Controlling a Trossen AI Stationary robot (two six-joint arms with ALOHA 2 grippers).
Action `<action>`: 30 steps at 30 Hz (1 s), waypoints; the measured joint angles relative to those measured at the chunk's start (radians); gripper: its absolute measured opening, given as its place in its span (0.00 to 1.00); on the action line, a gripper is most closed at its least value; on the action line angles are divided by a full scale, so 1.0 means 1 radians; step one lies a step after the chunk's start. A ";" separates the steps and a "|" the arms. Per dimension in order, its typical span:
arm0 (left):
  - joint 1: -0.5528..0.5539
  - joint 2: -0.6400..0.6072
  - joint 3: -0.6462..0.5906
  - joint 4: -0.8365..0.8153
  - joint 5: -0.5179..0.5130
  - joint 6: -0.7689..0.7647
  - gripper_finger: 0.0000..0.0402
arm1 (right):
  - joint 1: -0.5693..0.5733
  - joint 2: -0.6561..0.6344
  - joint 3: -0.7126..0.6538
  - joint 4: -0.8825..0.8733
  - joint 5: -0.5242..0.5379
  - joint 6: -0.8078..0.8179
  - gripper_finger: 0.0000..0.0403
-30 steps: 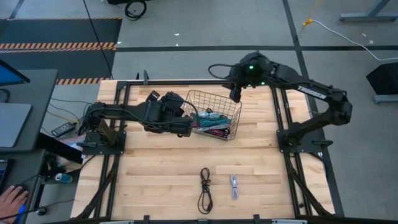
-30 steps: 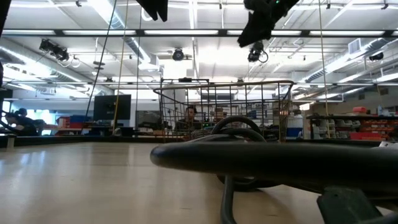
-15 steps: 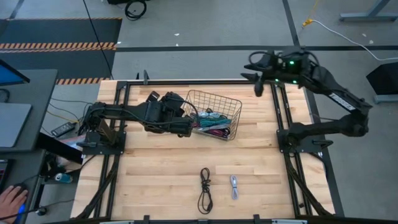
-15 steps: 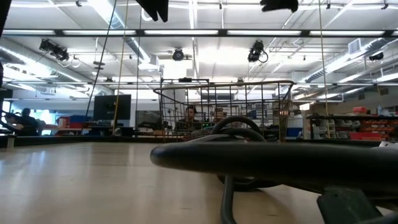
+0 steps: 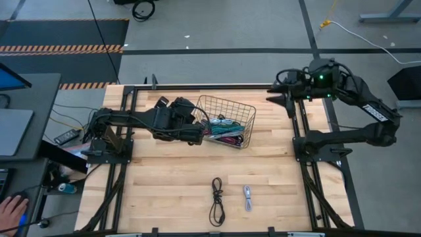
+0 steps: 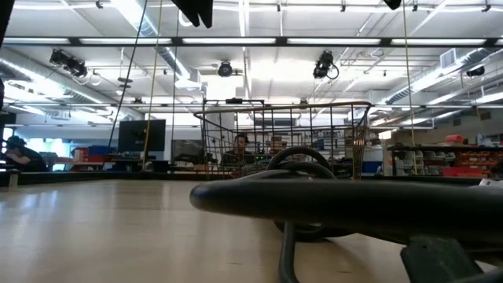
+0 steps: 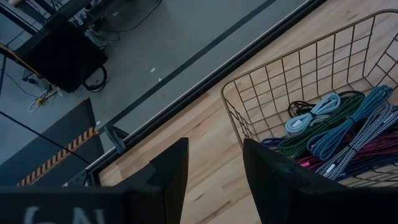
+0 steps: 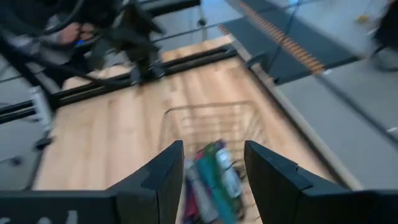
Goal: Pick and place USB-C Cables
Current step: Put the light purple USB cable into the gold wire basket
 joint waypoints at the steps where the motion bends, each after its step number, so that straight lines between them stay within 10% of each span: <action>1: 0.000 0.000 0.000 0.000 0.000 0.000 0.40 | 0.012 -0.002 0.000 -0.017 -0.013 0.014 0.44; 30: 0.000 0.000 -0.001 0.000 0.000 0.003 0.40 | 0.412 0.165 0.000 -0.275 0.011 0.369 0.43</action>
